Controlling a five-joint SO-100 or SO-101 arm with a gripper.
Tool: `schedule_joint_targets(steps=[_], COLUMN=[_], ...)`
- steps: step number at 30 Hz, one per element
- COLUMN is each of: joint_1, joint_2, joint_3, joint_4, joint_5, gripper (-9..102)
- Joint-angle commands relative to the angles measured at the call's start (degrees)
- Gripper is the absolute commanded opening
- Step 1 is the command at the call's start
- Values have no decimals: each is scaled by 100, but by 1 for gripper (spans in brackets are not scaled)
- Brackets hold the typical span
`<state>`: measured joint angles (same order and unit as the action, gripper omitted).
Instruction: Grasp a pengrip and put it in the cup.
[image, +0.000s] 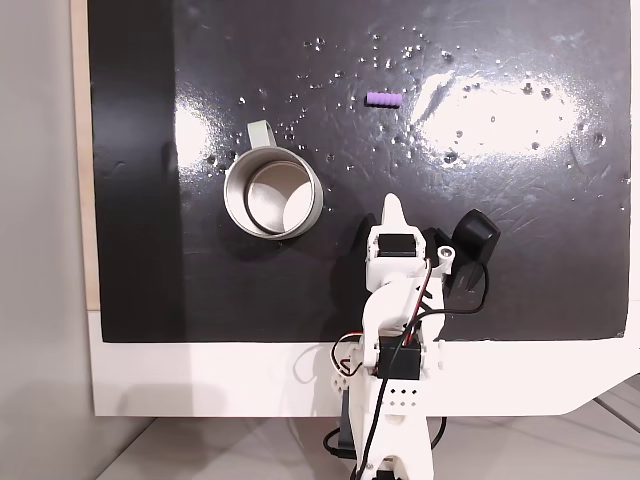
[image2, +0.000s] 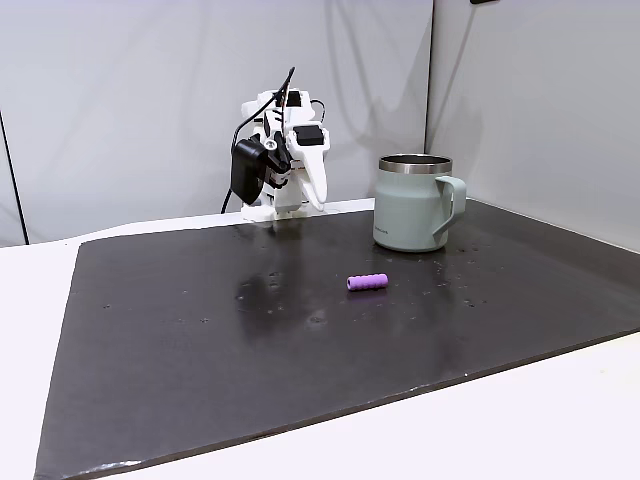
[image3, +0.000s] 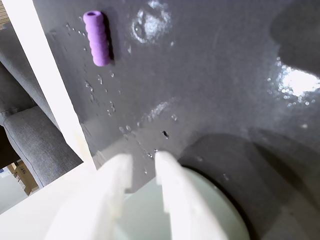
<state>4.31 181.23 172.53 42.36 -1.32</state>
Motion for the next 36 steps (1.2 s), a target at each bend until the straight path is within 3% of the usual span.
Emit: schedule_joint_targets(steps=[1,12,19,26,31,36], joint_1=[-62,9,281,483,1011,1494], joint_2=[88,88,-176,-2549,-4351,-6029], joint_3=[-35,-114,-1477,-3946,-5590,-6803], joint_4=[18,18,466,1116,1187,1160], joint_5=[-88,-281,-598,-844,-1670,-1731], gripper=[0,0,0,0,0,0])
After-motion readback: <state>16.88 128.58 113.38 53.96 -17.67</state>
